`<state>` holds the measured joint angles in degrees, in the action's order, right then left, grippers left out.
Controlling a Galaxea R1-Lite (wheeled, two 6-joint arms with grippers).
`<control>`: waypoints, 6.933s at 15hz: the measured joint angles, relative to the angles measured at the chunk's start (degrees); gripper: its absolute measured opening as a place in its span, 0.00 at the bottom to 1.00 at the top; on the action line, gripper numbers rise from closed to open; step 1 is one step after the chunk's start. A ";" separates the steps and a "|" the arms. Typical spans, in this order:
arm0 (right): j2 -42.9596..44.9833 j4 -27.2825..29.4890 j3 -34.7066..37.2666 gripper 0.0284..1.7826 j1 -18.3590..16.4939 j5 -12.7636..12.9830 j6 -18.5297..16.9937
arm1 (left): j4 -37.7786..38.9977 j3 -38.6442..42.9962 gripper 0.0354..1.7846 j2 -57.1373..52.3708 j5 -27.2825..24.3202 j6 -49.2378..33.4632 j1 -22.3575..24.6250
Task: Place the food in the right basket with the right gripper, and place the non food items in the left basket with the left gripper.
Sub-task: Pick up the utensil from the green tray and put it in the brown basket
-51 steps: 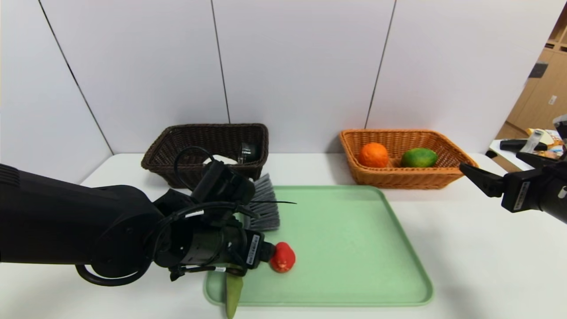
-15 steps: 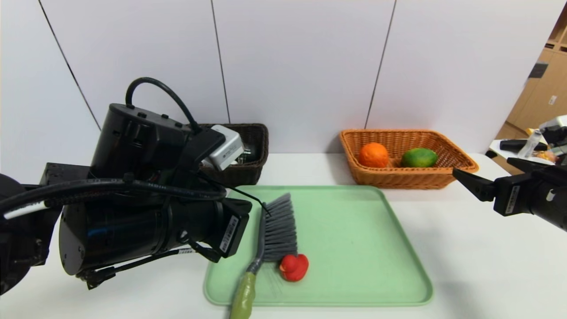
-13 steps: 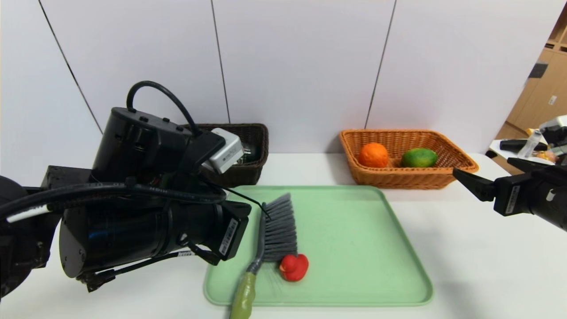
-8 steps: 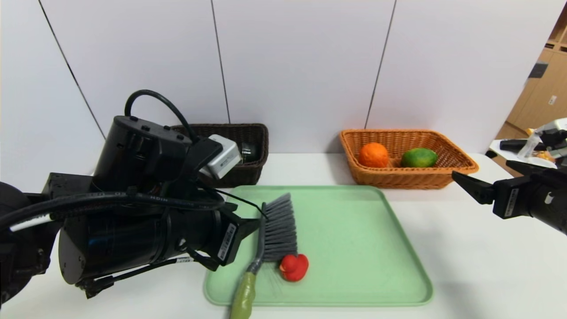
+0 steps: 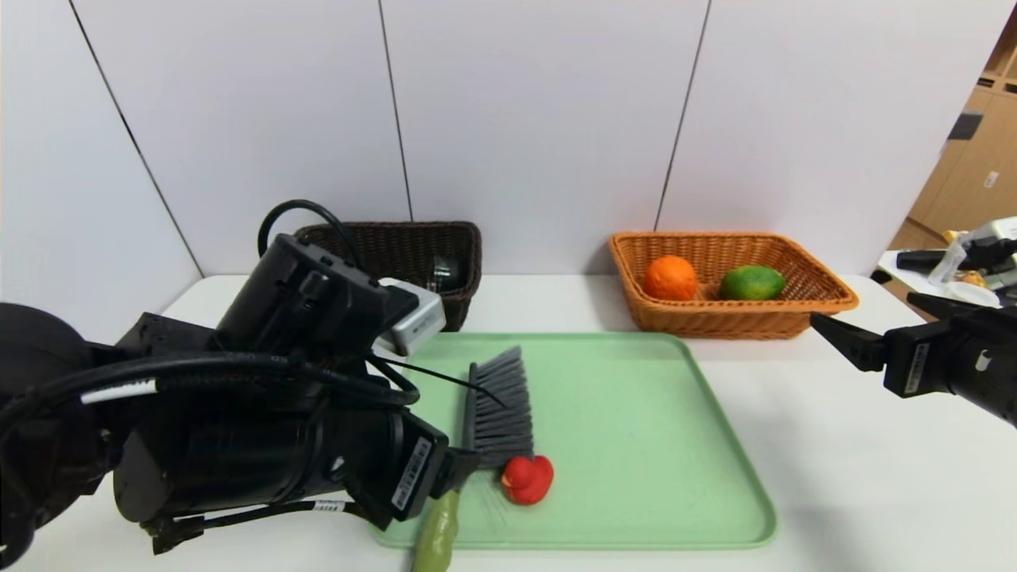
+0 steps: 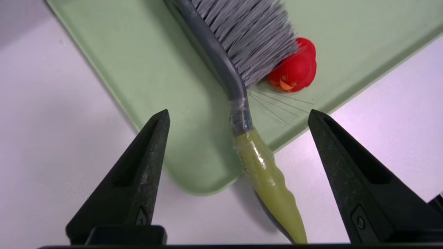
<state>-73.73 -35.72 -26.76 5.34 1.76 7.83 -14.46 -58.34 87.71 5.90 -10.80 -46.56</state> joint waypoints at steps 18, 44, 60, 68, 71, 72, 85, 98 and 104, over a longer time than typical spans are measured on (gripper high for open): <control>-0.37 -0.11 0.66 0.95 0.00 -0.90 -0.06 | -6.53 -5.99 0.89 15.48 0.68 -2.36 -2.58; -0.30 -0.16 0.74 0.95 -0.49 -1.21 -0.15 | 4.18 -5.19 0.14 7.77 3.39 7.47 0.11; -0.09 -2.15 2.60 0.95 -0.46 -1.21 -0.23 | -6.21 -25.22 0.14 4.75 -23.81 70.53 34.46; -0.30 -3.22 3.55 0.95 -0.68 -1.23 -1.66 | -8.52 -44.82 0.14 22.49 -24.17 81.14 39.78; -0.26 -3.22 3.33 0.95 -0.71 -1.23 -1.68 | -7.95 -47.45 0.14 26.76 -24.33 81.49 39.91; -0.26 -3.34 3.28 0.95 -0.71 -1.21 -1.79 | -7.45 -47.64 0.14 27.70 -24.33 81.52 39.97; -0.80 -9.48 4.11 0.95 -0.71 -1.23 -2.60 | -4.17 -47.77 0.14 32.44 -24.31 81.42 40.50; -1.07 -9.45 4.88 0.95 -0.61 -1.23 -2.54 | -3.34 -47.25 0.14 33.01 -24.69 80.81 40.56; -1.43 -9.51 4.88 0.95 -0.61 -1.21 -2.56 | -3.51 -46.79 0.35 32.35 -23.43 80.59 40.50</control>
<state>-75.15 -45.23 -21.88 4.73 0.55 5.27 -17.97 -105.13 120.07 -17.53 69.79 -6.06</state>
